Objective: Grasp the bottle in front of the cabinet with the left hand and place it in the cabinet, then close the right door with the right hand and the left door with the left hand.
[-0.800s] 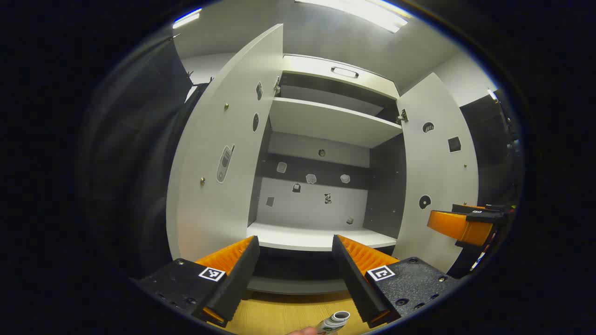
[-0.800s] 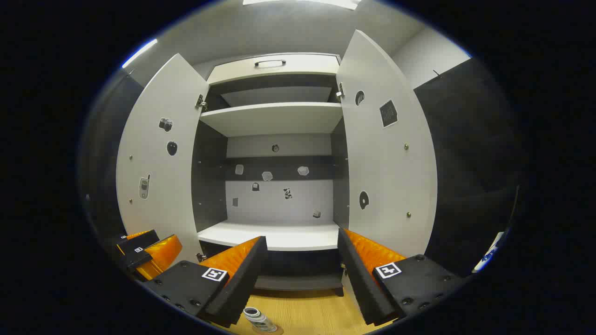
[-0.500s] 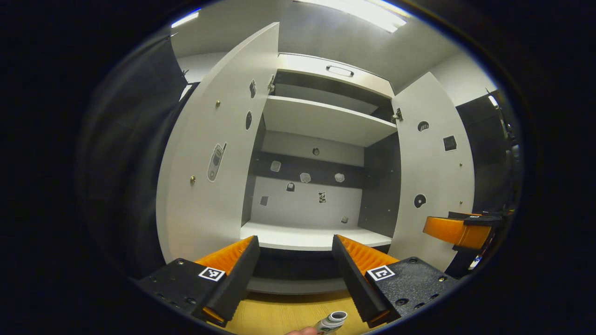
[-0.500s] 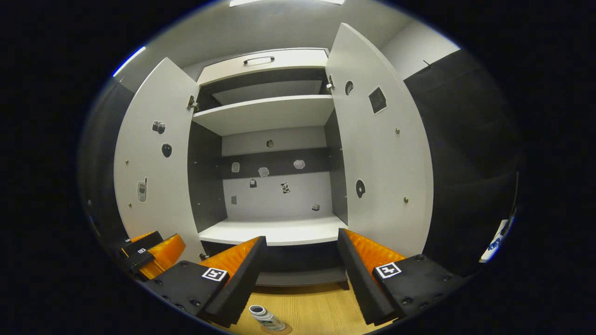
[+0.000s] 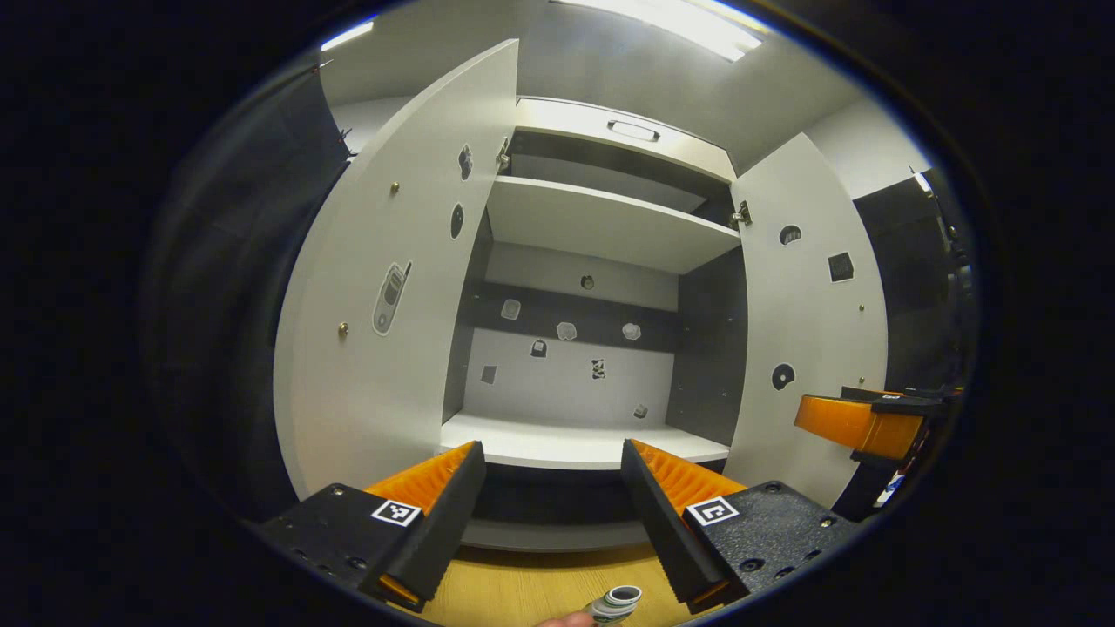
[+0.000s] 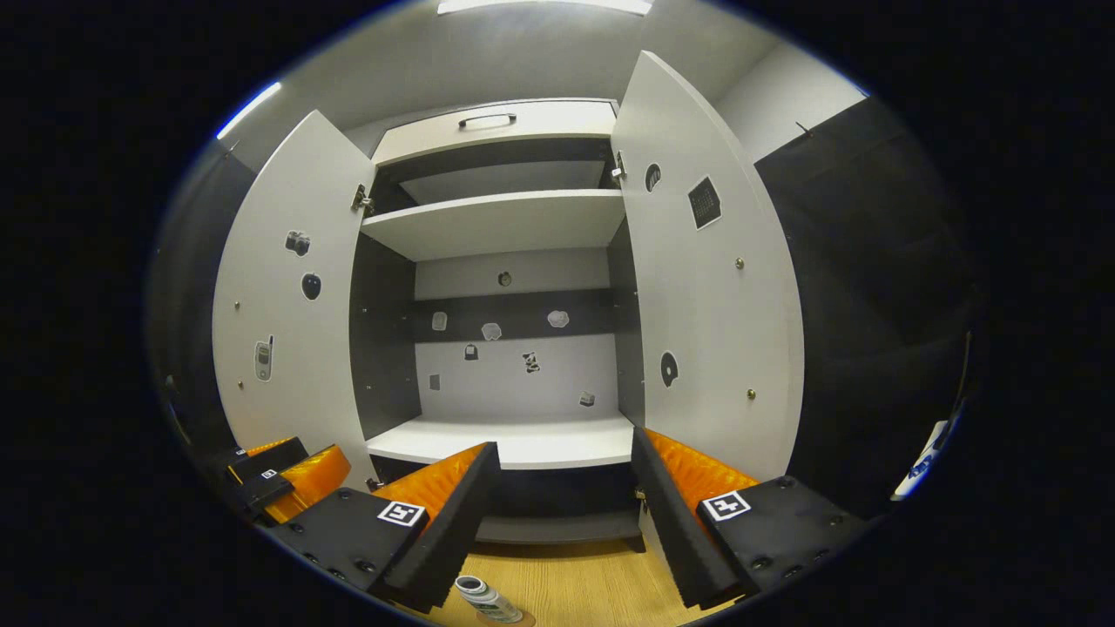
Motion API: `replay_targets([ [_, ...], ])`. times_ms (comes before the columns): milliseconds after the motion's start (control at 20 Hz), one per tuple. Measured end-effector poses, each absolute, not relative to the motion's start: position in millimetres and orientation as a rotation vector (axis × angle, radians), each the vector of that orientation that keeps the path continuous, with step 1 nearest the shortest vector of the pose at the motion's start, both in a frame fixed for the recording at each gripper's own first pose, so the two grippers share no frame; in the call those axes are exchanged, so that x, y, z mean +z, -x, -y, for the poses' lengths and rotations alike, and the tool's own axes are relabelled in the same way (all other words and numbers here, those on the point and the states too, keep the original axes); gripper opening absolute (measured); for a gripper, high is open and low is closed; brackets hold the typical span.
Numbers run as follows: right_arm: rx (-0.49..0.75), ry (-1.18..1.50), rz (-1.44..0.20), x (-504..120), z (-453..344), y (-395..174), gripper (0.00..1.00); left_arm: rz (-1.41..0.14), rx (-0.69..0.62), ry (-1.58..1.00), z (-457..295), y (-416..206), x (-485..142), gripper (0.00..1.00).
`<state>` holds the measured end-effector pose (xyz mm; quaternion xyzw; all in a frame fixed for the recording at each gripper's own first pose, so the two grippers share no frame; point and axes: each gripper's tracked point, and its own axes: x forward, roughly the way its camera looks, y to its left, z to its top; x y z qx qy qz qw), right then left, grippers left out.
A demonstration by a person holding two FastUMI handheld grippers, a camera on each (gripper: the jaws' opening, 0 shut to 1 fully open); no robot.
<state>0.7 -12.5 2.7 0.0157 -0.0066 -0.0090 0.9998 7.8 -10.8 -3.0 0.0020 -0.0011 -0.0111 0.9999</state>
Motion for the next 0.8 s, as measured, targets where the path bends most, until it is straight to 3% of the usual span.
replay_targets([
  [50, -0.021, -0.031, 0.012, 2.5, 13.1, 0.1, 0.94, -0.004, -0.027, 0.002, 11.2, -9.8, -6.0, 0.96],
  [100, -0.024, -0.030, 0.013, 2.7, 14.4, 0.8, 0.99, -0.019, -0.033, 0.009, 12.5, -11.0, -10.7, 0.99],
  [150, -0.029, -0.029, 0.013, 2.4, 16.1, 1.9, 0.94, -0.038, -0.042, 0.017, 14.5, -11.7, -17.0, 0.96],
  [200, -0.032, -0.028, 0.012, 1.5, 17.2, 3.6, 0.99, -0.058, -0.055, 0.024, 17.4, -13.0, -24.6, 0.96],
  [350, -0.041, -0.024, -0.001, -2.5, 20.2, 7.0, 0.99, -0.146, -0.120, 0.044, 30.9, -15.9, -58.9, 0.96],
  [500, -0.040, -0.033, -0.021, -7.8, 21.3, 8.6, 0.99, -0.268, -0.212, 0.094, 54.5, -5.2, -99.9, 0.99],
  [550, -0.042, -0.036, -0.021, -7.6, 22.2, 9.3, 0.94, -0.312, -0.233, 0.116, 60.1, -1.7, -113.9, 0.96],
  [650, -0.051, -0.038, -0.021, -7.4, 25.0, 10.1, 0.94, -0.425, -0.249, 0.143, 63.9, 6.8, -152.1, 0.96],
  [700, -0.052, -0.038, -0.025, -9.1, 25.5, 10.2, 0.99, -0.485, -0.249, 0.147, 64.8, 9.7, -175.2, 0.96],
  [750, -0.053, -0.038, -0.032, -10.6, 25.7, 12.3, 0.94, -0.538, -0.253, 0.147, 65.5, 15.0, -194.1, 0.96],
  [800, -0.055, -0.038, -0.037, -12.4, 26.2, 13.2, 0.99, -0.591, -0.266, 0.144, 67.1, 21.1, -211.0, 0.96],
])
